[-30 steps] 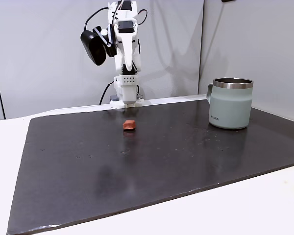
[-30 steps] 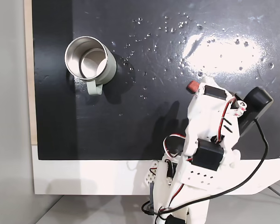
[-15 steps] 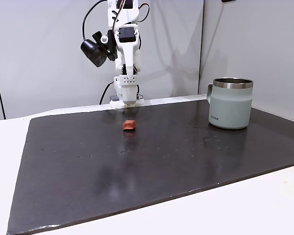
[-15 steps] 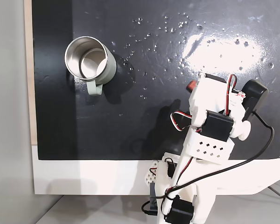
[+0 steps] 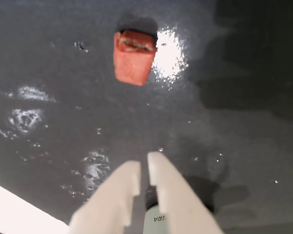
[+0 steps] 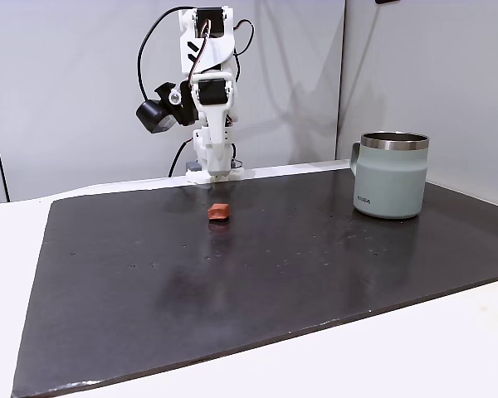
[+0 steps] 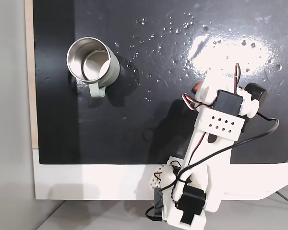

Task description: Grasp a cube and put it in the cup.

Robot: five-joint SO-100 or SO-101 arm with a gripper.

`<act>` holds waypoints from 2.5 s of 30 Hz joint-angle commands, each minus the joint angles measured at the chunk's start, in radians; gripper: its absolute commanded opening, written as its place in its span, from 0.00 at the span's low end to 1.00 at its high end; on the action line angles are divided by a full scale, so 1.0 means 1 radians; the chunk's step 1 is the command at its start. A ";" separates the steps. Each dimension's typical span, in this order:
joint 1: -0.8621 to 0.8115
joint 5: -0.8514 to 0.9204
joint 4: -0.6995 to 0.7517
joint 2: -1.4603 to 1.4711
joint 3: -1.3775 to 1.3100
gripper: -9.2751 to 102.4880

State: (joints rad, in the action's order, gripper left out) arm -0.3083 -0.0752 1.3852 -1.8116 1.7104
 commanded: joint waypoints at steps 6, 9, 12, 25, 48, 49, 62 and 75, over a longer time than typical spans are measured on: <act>-0.014 -0.017 -0.015 0.095 -0.100 0.08; -0.015 -0.014 -0.023 0.107 -0.098 0.08; -0.023 -0.017 -0.031 0.140 -0.106 0.09; -0.041 -0.018 -0.035 0.198 -0.120 0.31; -0.020 -0.005 -0.121 0.380 -0.121 0.32; -0.018 -0.005 -0.126 0.387 -0.121 0.32; 0.012 -0.012 -0.161 0.420 -0.123 0.32; 0.012 -0.017 -0.173 0.428 -0.101 0.20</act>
State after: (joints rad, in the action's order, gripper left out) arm -0.3022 -0.0844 1.2195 -1.3760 1.6368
